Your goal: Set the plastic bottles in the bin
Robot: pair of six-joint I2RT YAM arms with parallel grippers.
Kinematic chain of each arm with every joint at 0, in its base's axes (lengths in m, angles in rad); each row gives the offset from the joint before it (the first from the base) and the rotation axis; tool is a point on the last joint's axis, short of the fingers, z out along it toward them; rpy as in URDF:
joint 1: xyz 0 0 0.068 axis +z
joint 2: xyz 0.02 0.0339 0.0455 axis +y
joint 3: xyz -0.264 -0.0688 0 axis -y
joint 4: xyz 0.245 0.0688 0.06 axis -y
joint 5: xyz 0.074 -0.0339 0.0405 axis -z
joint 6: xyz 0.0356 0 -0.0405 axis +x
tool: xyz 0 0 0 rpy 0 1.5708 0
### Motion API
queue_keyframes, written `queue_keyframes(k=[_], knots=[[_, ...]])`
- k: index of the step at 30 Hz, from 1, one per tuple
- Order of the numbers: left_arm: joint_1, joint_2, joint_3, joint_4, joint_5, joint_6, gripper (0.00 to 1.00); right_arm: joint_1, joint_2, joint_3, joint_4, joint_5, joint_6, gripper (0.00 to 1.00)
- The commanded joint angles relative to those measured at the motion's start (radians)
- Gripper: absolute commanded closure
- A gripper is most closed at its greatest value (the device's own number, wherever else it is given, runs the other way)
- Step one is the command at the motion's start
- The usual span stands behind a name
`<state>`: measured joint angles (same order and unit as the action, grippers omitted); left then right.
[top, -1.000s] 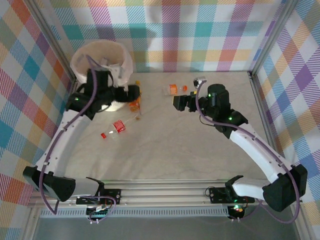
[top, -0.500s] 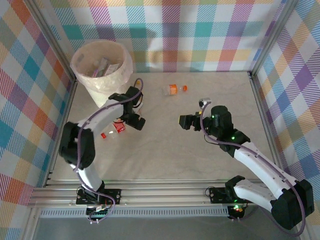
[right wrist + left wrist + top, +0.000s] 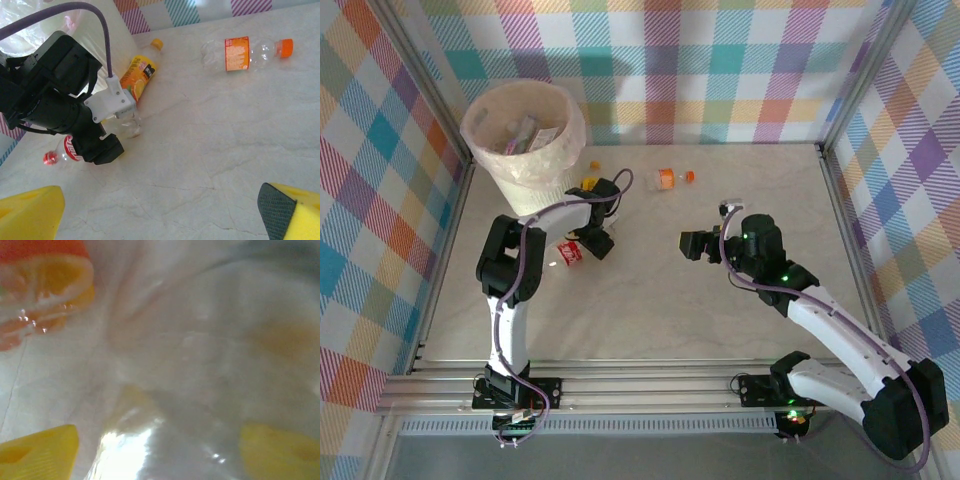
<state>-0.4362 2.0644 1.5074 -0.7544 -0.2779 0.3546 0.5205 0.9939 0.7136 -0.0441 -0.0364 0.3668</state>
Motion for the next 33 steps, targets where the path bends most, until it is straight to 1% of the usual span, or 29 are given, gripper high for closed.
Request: queue_keyframes(k=[1, 4, 6, 10, 16, 22, 25, 26, 28, 29, 33], knots=[[-0.001, 0.024, 0.010, 0.012, 0.045, 0.010, 0.26, 0.006, -0.032, -0.002, -0.003, 0.029, 0.003, 0.00], [-0.006, -0.015, -0.017, 0.022, 0.089, -0.005, 0.37, 0.006, -0.039, 0.003, -0.014, 0.034, -0.002, 0.00], [-0.007, -0.044, -0.044, 0.042, 0.117, -0.019, 0.42, 0.006, -0.044, 0.006, -0.014, 0.023, -0.010, 0.00], [-0.006, -0.092, -0.104, 0.097, 0.166, -0.059, 0.47, 0.006, -0.053, 0.008, -0.002, -0.056, -0.041, 0.00], [-0.008, -0.135, -0.174, 0.166, 0.201, -0.110, 0.51, 0.006, -0.049, 0.013, 0.031, -0.154, -0.061, 0.00], [-0.008, -0.186, -0.214, 0.202, 0.236, -0.154, 0.53, 0.013, -0.045, -0.014, 0.097, -0.212, -0.084, 0.00], [-0.007, -0.239, -0.238, 0.233, 0.266, -0.178, 0.54, 0.019, -0.025, -0.023, 0.130, -0.186, -0.079, 0.00], [-0.007, -0.257, -0.245, 0.236, 0.288, -0.182, 0.54, 0.021, -0.013, -0.021, 0.137, -0.164, -0.074, 0.00], [-0.005, -0.286, -0.255, 0.243, 0.305, -0.191, 0.54, 0.021, 0.019, -0.008, 0.138, -0.095, -0.053, 0.00], [-0.005, -0.300, -0.261, 0.244, 0.311, -0.197, 0.54, 0.020, 0.034, -0.001, 0.148, -0.081, -0.057, 0.00], [-0.005, -0.369, -0.293, 0.277, 0.311, -0.218, 0.54, 0.022, 0.077, 0.040, 0.184, -0.107, -0.074, 0.00]])
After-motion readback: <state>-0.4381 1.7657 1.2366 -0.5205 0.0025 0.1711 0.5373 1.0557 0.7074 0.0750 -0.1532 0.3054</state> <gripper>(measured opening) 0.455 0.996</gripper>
